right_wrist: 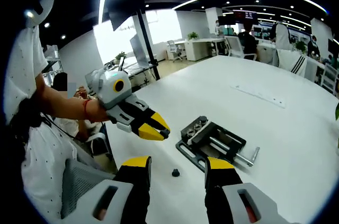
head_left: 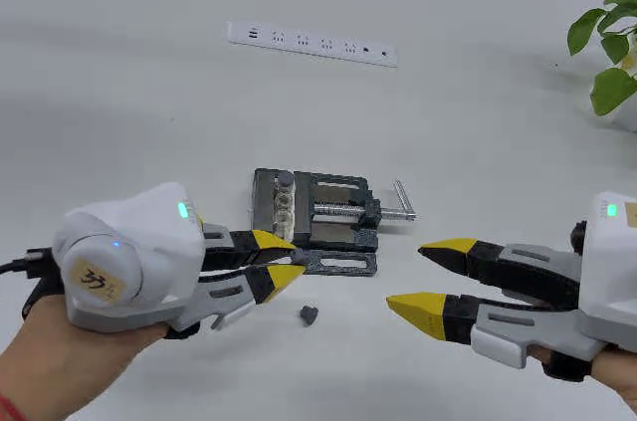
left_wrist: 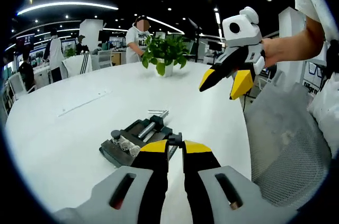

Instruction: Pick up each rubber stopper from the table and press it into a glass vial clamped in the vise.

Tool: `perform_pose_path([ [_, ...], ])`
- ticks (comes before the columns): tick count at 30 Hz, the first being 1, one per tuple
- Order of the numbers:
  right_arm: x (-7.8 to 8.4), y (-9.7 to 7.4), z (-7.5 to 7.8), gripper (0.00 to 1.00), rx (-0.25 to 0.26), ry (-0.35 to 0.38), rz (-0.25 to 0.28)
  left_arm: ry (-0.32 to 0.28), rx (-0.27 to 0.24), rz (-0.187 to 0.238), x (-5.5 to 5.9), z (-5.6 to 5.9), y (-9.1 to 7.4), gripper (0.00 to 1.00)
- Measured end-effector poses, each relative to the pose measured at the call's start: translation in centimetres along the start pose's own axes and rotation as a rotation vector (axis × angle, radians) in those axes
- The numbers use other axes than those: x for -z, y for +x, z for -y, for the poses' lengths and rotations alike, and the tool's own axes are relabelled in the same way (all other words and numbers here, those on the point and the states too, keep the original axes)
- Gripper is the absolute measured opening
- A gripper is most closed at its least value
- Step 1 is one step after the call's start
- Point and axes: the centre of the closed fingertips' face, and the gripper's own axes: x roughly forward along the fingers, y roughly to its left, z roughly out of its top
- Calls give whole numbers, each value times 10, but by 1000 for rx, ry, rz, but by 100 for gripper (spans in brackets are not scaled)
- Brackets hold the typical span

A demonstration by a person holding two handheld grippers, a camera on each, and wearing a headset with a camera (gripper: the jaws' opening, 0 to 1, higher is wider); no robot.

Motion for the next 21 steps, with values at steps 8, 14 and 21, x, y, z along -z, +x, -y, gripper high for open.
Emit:
perform_pose_path([
  [8, -39, 5, -14, 35, -20, 132, 131, 23, -48, 91, -40, 3, -14, 6],
  [14, -58, 13, -27, 31, -47, 255, 209, 76, -55, 116, -57, 9, -20, 6],
  [21, -64, 20, -39, 26, -75, 359, 244, 126, -59, 132, -68, 15, -22, 6],
])
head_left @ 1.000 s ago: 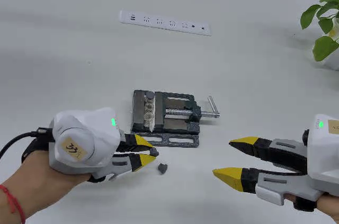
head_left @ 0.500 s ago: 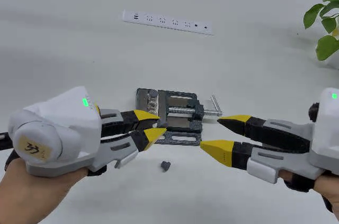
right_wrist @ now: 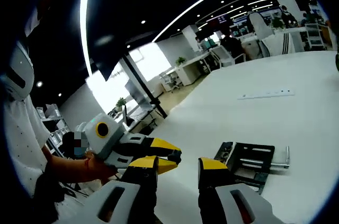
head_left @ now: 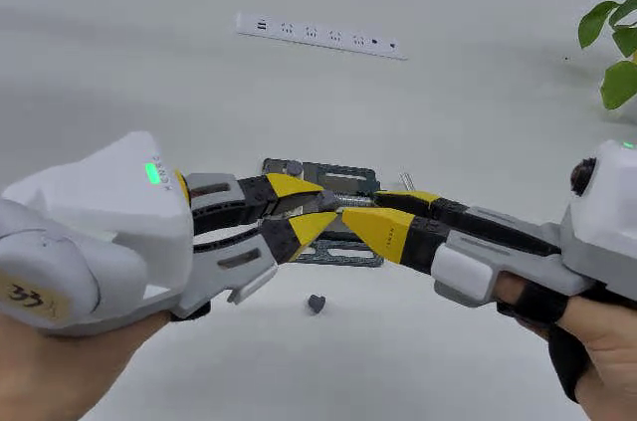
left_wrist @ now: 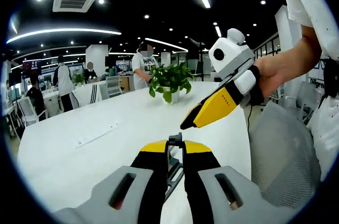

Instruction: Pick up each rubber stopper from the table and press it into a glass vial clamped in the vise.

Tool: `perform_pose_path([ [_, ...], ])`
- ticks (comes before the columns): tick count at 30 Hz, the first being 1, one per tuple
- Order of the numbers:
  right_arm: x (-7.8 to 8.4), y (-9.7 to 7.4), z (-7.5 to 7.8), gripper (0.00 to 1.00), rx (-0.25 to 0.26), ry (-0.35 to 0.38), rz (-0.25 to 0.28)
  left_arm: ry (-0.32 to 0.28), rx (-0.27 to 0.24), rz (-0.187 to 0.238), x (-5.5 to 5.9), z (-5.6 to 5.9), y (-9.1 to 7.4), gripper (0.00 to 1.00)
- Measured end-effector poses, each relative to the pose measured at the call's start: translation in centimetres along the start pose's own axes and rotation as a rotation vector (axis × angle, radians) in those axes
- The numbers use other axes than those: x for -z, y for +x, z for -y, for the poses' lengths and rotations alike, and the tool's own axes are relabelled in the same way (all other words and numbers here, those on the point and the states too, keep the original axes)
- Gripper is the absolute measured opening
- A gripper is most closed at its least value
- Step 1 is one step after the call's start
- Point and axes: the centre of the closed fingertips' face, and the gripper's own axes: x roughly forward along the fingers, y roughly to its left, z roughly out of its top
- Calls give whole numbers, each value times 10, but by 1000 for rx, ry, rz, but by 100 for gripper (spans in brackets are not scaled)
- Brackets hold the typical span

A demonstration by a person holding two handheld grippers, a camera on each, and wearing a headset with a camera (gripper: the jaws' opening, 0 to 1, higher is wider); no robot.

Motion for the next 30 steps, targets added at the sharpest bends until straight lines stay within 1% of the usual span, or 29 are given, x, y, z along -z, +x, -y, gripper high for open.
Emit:
perform_pose_path([
  [3, -2, 3, -6, 22, -23, 65, 23, 15, -4, 9, -5, -1, 0, 6],
  [6, -2, 3, -4, 19, -25, 92, 30, 29, -4, 16, -8, -1, 0, 6],
  [10, -4, 2, -5, 16, -43, 162, 62, 46, -4, 20, -11, -2, 0, 6],
  [14, -4, 3, -7, 16, -60, 195, 66, 50, -4, 30, -16, -2, -1, 6],
  [17, -7, 3, -8, 15, -71, 226, 81, 67, 2, 33, -19, 0, 0, 6],
  [20, -10, 3, -9, 13, -82, 243, 94, 70, 6, 37, -21, 1, 0, 6],
  [23, -9, 3, -10, 11, -85, 239, 88, 72, 6, 40, -22, 1, 0, 6],
  [26, -10, 3, -13, 9, -93, 244, 93, 76, 6, 40, -22, 1, 0, 6],
  [30, -12, 4, -16, 10, -108, 264, 103, 75, 7, 41, -23, 2, 1, 6],
])
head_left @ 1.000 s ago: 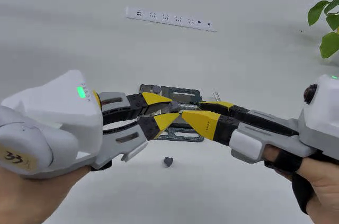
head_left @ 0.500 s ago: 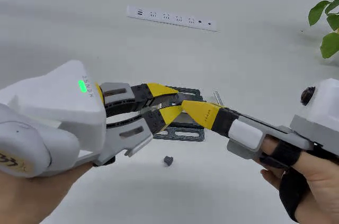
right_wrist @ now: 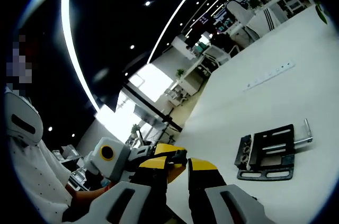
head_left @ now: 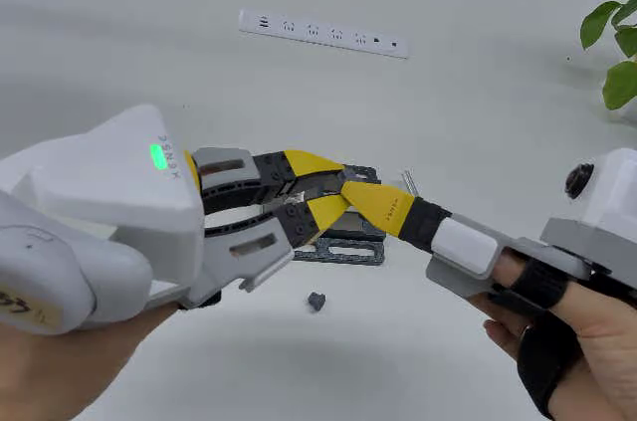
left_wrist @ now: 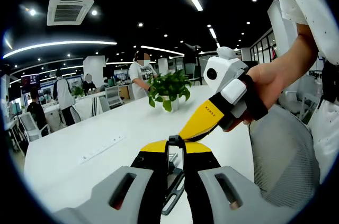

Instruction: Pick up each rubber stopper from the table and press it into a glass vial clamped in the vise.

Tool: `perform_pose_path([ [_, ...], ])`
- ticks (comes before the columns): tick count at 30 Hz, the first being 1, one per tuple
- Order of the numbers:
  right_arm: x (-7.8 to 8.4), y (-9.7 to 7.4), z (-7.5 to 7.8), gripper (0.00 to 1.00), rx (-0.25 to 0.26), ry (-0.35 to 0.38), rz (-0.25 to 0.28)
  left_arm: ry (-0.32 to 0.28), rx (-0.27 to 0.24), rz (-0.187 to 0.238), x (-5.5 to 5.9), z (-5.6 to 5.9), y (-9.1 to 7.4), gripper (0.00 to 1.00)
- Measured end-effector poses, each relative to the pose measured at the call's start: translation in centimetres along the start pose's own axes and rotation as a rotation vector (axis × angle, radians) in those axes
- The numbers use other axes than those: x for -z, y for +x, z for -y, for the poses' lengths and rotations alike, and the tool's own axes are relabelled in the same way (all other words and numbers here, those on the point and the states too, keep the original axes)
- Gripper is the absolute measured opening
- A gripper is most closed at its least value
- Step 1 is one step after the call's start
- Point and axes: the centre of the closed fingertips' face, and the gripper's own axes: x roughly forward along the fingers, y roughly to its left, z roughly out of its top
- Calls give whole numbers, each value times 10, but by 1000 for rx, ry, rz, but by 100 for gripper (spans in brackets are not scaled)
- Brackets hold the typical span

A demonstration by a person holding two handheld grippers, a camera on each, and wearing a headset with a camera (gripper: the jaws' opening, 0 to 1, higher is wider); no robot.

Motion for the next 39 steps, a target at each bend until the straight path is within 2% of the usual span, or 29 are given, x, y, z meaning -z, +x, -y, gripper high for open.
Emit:
perform_pose_path([
  [14, 1, 0, -2, 7, -3, 2, -4, 5, 7, 3, -2, 2, 0, 6],
  [26, 2, -1, -2, 6, -16, -14, -30, 22, 43, -9, -3, 5, -3, 7],
  [32, 3, -3, -2, 6, -20, -41, -50, 58, 71, -42, 2, 8, -6, 9],
  [39, 4, -8, 2, 6, -15, -123, -101, 54, 96, -62, 6, 11, -12, 14],
])
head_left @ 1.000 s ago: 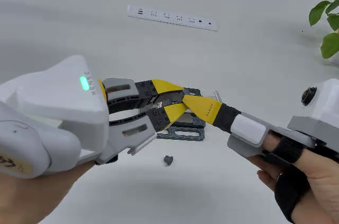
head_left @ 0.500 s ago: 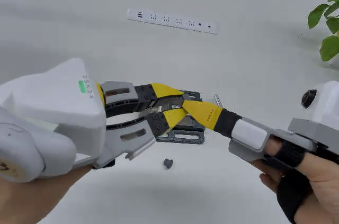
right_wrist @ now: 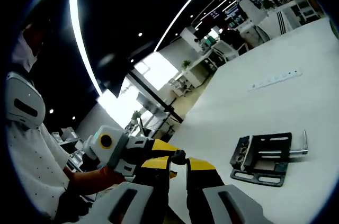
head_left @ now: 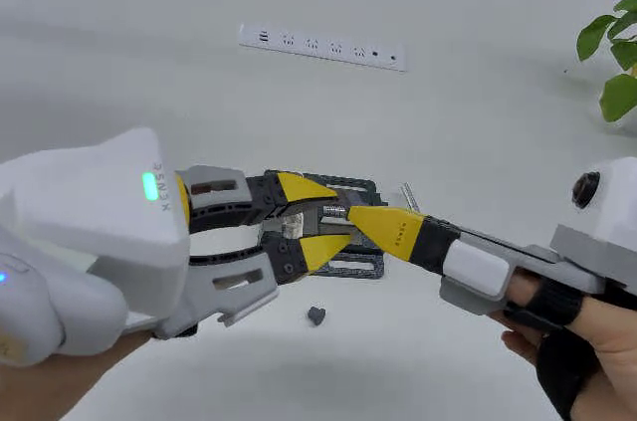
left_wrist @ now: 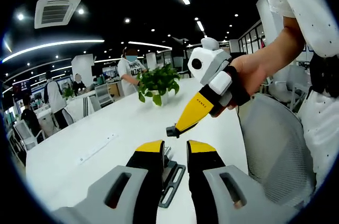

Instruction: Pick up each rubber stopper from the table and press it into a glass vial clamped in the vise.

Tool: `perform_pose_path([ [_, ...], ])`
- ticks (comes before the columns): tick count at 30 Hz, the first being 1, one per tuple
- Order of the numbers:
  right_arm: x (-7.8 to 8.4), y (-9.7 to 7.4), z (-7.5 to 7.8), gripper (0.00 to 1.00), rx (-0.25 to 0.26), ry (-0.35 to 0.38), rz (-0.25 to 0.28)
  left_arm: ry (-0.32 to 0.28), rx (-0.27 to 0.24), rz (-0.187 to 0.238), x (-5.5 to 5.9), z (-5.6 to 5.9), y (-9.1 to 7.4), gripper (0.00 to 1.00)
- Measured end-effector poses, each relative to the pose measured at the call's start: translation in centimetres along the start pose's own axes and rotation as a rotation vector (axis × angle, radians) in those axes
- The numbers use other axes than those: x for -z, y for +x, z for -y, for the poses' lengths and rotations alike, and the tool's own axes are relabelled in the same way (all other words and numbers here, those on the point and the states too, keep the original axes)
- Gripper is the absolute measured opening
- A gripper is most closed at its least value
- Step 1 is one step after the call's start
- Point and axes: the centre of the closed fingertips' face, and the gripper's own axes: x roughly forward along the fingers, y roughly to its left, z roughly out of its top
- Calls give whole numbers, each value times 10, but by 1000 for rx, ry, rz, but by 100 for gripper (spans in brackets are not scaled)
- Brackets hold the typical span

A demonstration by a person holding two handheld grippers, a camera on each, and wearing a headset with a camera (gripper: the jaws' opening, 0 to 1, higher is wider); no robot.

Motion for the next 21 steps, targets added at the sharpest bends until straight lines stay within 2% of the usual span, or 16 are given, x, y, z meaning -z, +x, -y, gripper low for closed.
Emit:
perform_pose_path([
  [2, 2, -2, 1, 6, 5, -36, -24, -23, 20, -8, 3, 2, -3, 15],
  [4, 5, -3, 4, 6, 7, -66, -46, -11, 22, -22, 6, 1, -5, 15],
  [8, 11, -6, 4, 6, 8, -147, -106, -34, 40, -38, 10, 1, -10, 16],
  [11, 15, -7, 1, 6, -1, -195, -141, -76, 53, -28, 10, 0, -12, 17],
  [13, 19, -7, -1, 6, -11, -255, -173, -152, 71, -6, 6, 2, -13, 18],
  [15, 20, -10, 3, 6, -19, -285, -191, -157, 76, -5, 5, 0, -14, 18],
  [17, 19, -11, 2, 6, -30, -318, -195, -189, 99, -12, 5, 2, -15, 18],
  [19, 20, -11, -3, 6, -48, -367, -206, -222, 114, 0, 2, 2, -17, 17],
  [21, 19, -11, -1, 6, -55, -406, -218, -265, 119, 14, -1, 0, -19, 17],
])
